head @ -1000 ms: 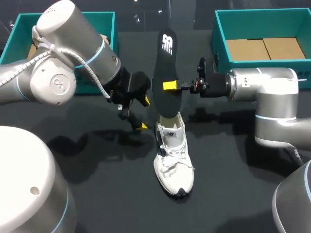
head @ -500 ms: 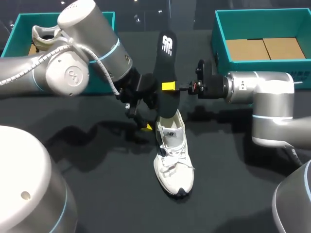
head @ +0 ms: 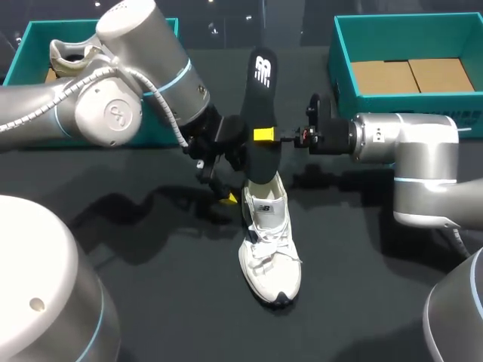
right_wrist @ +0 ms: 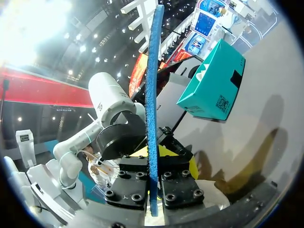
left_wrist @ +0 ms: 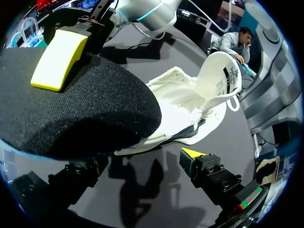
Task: Take the shoe out of the shoebox, open the shoe tongue, remove and reinsert the insole, then place the shoe into the shoebox
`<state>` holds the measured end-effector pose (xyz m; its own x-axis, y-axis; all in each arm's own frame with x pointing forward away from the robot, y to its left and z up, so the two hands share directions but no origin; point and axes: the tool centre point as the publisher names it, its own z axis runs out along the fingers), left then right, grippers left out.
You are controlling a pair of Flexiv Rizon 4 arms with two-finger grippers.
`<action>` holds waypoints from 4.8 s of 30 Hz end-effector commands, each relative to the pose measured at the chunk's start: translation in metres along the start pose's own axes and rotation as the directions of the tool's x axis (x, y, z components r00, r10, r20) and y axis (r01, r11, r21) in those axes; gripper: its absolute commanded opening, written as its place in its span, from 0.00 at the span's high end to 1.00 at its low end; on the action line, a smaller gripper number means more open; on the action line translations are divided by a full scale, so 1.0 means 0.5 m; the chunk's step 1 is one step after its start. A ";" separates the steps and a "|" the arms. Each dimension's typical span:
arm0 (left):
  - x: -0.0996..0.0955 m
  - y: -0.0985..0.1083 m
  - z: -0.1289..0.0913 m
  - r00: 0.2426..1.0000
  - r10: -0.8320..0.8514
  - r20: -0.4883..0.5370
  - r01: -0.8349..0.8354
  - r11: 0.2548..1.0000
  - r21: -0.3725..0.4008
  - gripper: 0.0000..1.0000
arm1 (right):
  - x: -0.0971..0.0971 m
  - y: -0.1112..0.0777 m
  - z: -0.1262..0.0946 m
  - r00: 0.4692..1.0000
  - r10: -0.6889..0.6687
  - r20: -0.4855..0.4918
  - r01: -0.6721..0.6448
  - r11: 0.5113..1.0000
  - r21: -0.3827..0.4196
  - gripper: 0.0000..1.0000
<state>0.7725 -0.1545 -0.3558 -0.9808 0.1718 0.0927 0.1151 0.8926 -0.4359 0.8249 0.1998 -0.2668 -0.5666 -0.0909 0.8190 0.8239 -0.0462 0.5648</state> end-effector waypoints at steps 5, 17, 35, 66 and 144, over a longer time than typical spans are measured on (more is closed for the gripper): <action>0.000 0.000 0.001 1.000 0.001 0.001 -0.001 1.000 -0.002 0.00 | -0.010 0.006 0.010 0.998 -0.054 0.013 0.054 0.999 0.001 1.00; 0.000 0.000 0.001 1.000 0.001 0.001 -0.001 1.000 -0.002 0.00 | -0.036 0.005 0.003 0.990 -0.140 0.029 0.139 0.989 0.044 1.00; 0.000 0.000 0.001 1.000 0.001 0.001 -0.001 1.000 -0.002 0.00 | -0.018 -0.020 0.004 0.977 -0.209 0.048 0.206 0.977 0.062 1.00; 0.000 0.000 0.001 1.000 0.001 0.001 -0.001 1.000 -0.002 0.00 | -0.010 -0.072 -0.004 0.956 -0.268 0.120 0.264 0.963 0.049 1.00; 0.000 0.000 0.001 1.000 0.001 0.001 -0.001 1.000 -0.002 0.00 | 0.010 -0.098 0.013 0.965 -0.246 0.095 0.230 0.961 0.157 1.00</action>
<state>0.7730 -0.1552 -0.3572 -0.9808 0.1717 0.0924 0.1151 0.8924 -0.4363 0.7819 0.2056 -0.2880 -0.7544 0.0148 0.6562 0.6549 0.0846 0.7510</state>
